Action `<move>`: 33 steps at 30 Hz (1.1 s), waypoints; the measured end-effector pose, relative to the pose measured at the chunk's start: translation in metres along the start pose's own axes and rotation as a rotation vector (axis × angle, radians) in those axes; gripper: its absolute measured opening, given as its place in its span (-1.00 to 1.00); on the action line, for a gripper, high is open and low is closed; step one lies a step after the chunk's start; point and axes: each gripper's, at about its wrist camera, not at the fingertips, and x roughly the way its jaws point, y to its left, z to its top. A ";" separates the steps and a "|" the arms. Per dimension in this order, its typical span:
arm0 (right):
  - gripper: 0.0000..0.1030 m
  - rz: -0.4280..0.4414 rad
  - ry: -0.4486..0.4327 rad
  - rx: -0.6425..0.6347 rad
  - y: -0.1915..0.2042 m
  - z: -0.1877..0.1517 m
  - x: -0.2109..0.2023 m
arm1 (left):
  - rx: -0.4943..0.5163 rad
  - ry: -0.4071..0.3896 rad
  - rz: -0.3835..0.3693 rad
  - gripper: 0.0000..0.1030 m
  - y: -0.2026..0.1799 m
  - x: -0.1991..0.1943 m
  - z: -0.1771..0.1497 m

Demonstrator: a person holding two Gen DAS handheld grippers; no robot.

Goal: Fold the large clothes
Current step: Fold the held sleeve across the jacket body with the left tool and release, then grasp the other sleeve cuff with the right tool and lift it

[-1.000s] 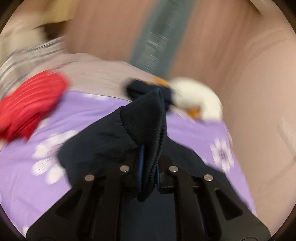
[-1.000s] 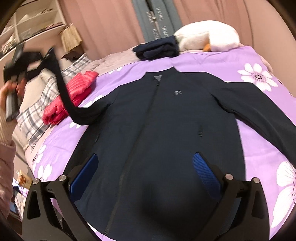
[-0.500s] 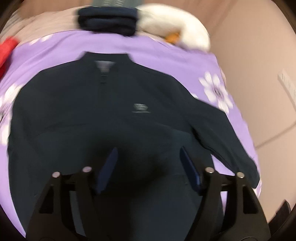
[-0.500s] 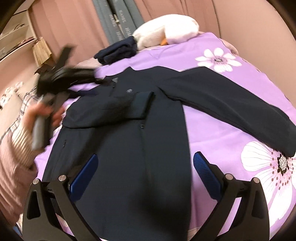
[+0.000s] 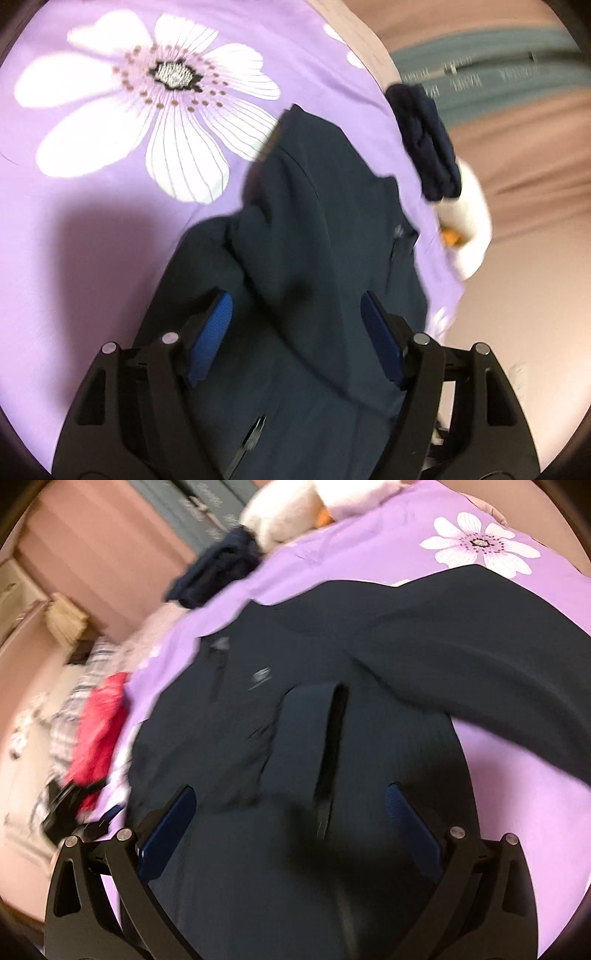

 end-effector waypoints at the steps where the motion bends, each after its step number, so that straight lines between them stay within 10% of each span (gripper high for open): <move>1: 0.92 -0.010 0.009 0.007 0.000 0.006 0.010 | -0.017 0.005 -0.002 0.42 0.003 0.008 0.004; 5: 0.65 -0.085 0.046 0.011 0.001 0.023 0.046 | -0.070 0.003 -0.010 0.41 0.011 0.034 0.017; 9: -0.66 -0.110 0.030 -0.047 0.013 0.036 0.055 | -0.150 -0.075 -0.020 0.22 0.013 0.042 0.035; 12: -0.87 -0.090 -0.017 -0.116 0.032 0.050 0.048 | -0.213 -0.133 -0.068 -0.03 0.019 0.040 0.037; 16: -0.87 -0.086 -0.080 -0.176 0.047 0.055 0.027 | -0.185 -0.139 -0.039 -0.26 0.024 0.045 0.032; 23: -0.76 -0.237 0.023 -0.239 0.009 0.021 0.044 | -0.057 -0.024 0.086 -0.09 0.012 0.033 0.042; 26: -0.39 -0.258 0.002 -0.291 0.016 0.025 0.026 | 0.105 -0.003 0.229 0.52 -0.011 0.019 0.040; 33: -0.22 -0.114 -0.026 -0.490 0.073 0.019 0.022 | 0.582 -0.062 0.413 0.56 -0.108 0.036 0.011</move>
